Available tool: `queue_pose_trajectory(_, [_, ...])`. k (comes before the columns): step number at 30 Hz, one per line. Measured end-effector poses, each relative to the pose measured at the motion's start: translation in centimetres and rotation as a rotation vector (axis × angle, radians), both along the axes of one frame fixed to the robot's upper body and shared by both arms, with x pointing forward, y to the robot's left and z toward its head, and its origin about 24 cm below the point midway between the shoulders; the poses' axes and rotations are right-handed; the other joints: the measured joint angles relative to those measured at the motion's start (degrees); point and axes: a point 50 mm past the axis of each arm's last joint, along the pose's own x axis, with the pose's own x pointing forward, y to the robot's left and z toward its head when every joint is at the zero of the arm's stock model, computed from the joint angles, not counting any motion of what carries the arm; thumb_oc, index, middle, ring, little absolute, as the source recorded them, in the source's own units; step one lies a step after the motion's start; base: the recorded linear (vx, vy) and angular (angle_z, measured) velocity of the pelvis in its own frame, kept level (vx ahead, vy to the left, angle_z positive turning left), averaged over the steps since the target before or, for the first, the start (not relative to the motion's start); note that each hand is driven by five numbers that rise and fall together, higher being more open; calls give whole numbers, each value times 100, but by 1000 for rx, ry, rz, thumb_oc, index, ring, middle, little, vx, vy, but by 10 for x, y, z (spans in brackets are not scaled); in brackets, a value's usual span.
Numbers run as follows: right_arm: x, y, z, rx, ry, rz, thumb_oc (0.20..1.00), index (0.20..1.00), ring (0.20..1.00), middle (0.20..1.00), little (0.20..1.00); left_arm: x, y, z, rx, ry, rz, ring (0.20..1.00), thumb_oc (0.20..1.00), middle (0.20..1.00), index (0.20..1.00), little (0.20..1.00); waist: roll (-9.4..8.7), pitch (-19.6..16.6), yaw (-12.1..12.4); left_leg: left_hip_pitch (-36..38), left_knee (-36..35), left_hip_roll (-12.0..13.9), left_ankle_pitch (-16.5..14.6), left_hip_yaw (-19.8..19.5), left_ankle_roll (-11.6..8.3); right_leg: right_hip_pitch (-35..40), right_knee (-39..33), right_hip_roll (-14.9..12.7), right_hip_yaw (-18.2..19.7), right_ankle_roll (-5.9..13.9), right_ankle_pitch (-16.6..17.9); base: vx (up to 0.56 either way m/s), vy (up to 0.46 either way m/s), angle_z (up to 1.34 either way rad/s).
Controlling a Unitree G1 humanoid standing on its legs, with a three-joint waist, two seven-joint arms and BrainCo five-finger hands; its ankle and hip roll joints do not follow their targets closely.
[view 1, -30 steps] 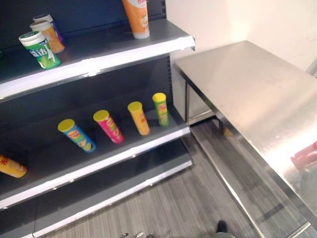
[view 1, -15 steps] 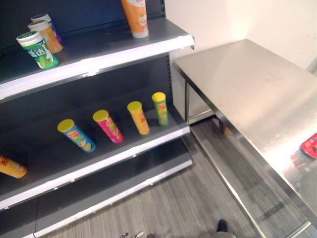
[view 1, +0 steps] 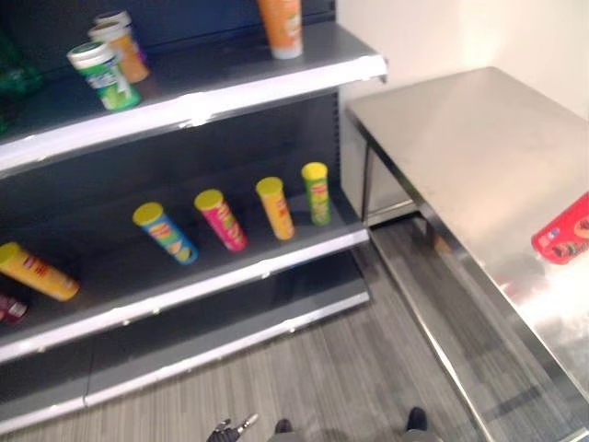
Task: Put the goods on the table back onto the shelves and tidy them up.
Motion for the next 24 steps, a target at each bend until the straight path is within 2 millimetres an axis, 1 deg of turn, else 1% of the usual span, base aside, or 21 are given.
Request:
queue_pose_trajectory(1, [0,8,5,-32,-22,19,200,200,200,200,200,0,-3,-1,-12,-6,31,1000,1000,1000,1000,1000,20,90,70,-40,60,38,0,-148,-11,110,3,35,-161,-54,-29,-72,244,84])
queue_pose_trajectory(2, [0,17,9,-52,-44,55,200,200,200,200,200,-6,-5,-4,-27,16,56,1000,1000,1000,1000,1000,7,102,137,-84,-195,177,14,-125,-38,171,6,25,-350,-71,-63,-109,348,85])
queue_pose_trajectory(3, [-1,21,11,-64,-58,74,200,200,200,200,200,-9,-3,-4,-25,26,65,1000,1000,1000,1000,1000,-50,135,165,-103,-195,171,53,11,12,166,15,31,-402,-70,-65,-85,343,65])
queue_pose_trajectory(5, [-2,26,11,-85,-74,89,200,200,200,200,200,-12,5,-3,1,48,47,1000,1000,1000,1000,1000,-338,175,172,-238,-16,371,27,428,-4,122,6,-219,-508,-187,22,-35,403,29])
queue_pose_trajectory(6, [-3,29,11,-86,-85,93,200,200,200,200,200,-11,9,-2,11,49,44,1000,1000,1000,1000,1000,-397,171,117,-330,259,530,-19,516,-83,116,18,-259,-585,-146,47,25,464,44])
queue_pose_trajectory(7, [-7,28,11,-95,-89,87,200,200,200,200,200,-11,9,-2,17,47,33,1000,1000,1000,1000,1000,-314,149,-5,-368,386,801,-26,390,-141,208,19,-324,-669,-33,45,49,510,36])
queue_pose_trajectory(8, [-8,27,12,-95,-98,77,200,200,200,200,200,-10,6,-2,11,45,26,1000,1000,1000,1000,1000,-191,92,-73,-265,357,819,-31,215,-158,228,49,-311,-694,68,78,47,564,40])
queue_pose_trajectory(9, [-8,27,9,-85,-100,75,200,200,200,200,200,-7,8,-1,18,31,24,1000,1000,1000,1000,1000,-181,89,-131,-162,184,726,-168,116,-574,281,50,-417,-696,106,101,41,522,18])
queue_pose_trajectory(10, [-8,27,0,-50,-91,74,200,200,200,200,200,-3,15,2,39,21,18,1000,1000,1000,1000,1000,-390,118,-156,-160,233,539,-165,127,-526,311,50,-594,-675,57,141,23,535,38])
queue_pose_trajectory(11, [-10,28,-16,-19,-55,68,200,200,200,200,200,8,31,9,95,6,-32,1000,1000,1000,1000,1000,-623,46,-190,-390,412,212,-331,132,-428,289,88,-952,-748,-72,223,12,510,30])
queue_pose_trajectory(12, [-10,28,-16,-19,-55,68,200,200,200,200,200,8,31,9,95,6,-32,1000,1000,1000,1000,1000,-623,46,-190,-390,412,212,-331,132,-428,289,88,-952,-748,-72,223,-3,392,31])
queue_pose_trajectory(13, [-9,30,-25,6,-37,69,200,200,200,200,200,23,40,13,140,-1,-92,1000,1000,1000,1000,1000,-736,3,-154,-486,700,-84,-472,145,-207,158,276,-1221,-710,-411,617,-35,540,11])
queue_pose_trajectory(14, [-9,31,-27,-6,-20,63,200,200,200,200,200,30,37,14,147,-10,-129,1000,1000,1000,1000,1000,-638,-43,-151,-466,778,-282,-538,230,-76,-25,464,-1429,-580,-682,1043,-28,567,3])
queue_pose_trajectory(16, [-7,34,-24,-25,-15,71,200,200,200,200,200,31,35,13,146,-7,-148,1000,1000,1000,1000,1000,-564,-50,-122,-486,885,-502,-635,383,168,-219,559,-1656,-349,-873,1731,-32,635,-13])
queue_pose_trajectory(17, [-5,37,-26,-28,-2,75,200,200,200,200,200,29,34,13,147,5,-162,1000,1000,1000,1000,1000,-471,-61,-252,-482,882,-811,-681,539,489,-433,854,-1981,-245,-1154,2375,-18,434,15])
queue_pose_trajectory(18, [-6,38,-32,-28,18,73,200,200,200,200,200,30,39,15,164,3,-169,1000,1000,1000,1000,1000,-480,-65,-342,-426,853,-985,-720,476,614,-445,1149,-2098,-224,-1159,2377,-11,347,19])
queue_pose_trajectory(19, [-6,39,-38,-28,47,80,200,200,200,200,200,31,41,16,172,1,-178,1000,1000,1000,1000,1000,-435,-90,-316,-287,700,-980,-714,454,718,-601,1372,-2074,-177,-759,1827,18,299,7])
queue_pose_trajectory(20, [-7,41,-39,-44,64,91,200,200,200,200,200,34,43,18,185,-4,-185,1000,1000,1000,1000,1000,-313,-79,-255,-248,567,-929,-691,388,849,-742,1639,-1640,-17,-539,814,7,257,5])
queue_pose_trajectory(21, [-8,42,-38,-60,68,96,200,200,200,200,200,37,44,19,189,-13,-190,1000,1000,1000,1000,1000,-174,-1,-298,-145,341,-860,-555,278,935,-719,1825,-1152,118,-576,168,36,202,27])
queue_pose_trajectory(22, [-8,42,-34,-83,67,100,200,200,200,200,200,41,41,19,182,-24,-196,1000,1000,1000,1000,1000,-76,50,-384,21,-5,-830,-335,168,973,-700,1883,-646,146,-583,-238,46,182,54])
queue_pose_trajectory(24, [-7,45,-23,-129,52,114,200,200,200,200,200,44,32,18,159,-37,-197,1000,1000,1000,1000,1000,93,118,-514,168,-380,-753,-117,6,1004,-701,1700,208,278,-750,-647,48,134,59])
